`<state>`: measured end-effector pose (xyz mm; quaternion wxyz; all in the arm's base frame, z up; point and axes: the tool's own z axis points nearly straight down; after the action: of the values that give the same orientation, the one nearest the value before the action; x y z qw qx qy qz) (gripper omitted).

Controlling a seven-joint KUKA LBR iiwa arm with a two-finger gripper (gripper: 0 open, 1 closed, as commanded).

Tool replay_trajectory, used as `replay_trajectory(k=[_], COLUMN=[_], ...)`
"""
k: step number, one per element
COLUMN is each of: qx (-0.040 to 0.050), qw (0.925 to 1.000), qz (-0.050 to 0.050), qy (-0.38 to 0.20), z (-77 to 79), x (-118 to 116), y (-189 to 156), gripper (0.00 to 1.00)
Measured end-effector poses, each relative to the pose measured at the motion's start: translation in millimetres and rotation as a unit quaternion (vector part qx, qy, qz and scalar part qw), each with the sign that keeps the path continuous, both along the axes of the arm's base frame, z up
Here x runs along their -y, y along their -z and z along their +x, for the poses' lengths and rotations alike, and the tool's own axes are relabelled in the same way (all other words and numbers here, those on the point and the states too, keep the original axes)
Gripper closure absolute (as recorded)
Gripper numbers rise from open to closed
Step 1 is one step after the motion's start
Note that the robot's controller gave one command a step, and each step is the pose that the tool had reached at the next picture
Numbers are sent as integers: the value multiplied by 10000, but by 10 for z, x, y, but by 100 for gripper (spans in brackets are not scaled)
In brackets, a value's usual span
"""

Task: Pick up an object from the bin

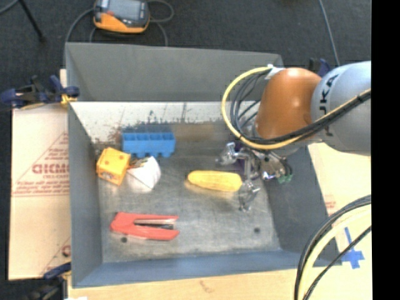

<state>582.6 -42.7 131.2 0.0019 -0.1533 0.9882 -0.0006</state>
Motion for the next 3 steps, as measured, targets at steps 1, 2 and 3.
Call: replay_trajectory(k=[1,2,3], qx=[42,3,48], qw=[9816,9818,9820], qz=[12,0,3], qy=[1907,1898,1887], z=[-45,-80,-55], x=[-26,-24,-19], y=[536,592,565], gripper=[100,0,100])
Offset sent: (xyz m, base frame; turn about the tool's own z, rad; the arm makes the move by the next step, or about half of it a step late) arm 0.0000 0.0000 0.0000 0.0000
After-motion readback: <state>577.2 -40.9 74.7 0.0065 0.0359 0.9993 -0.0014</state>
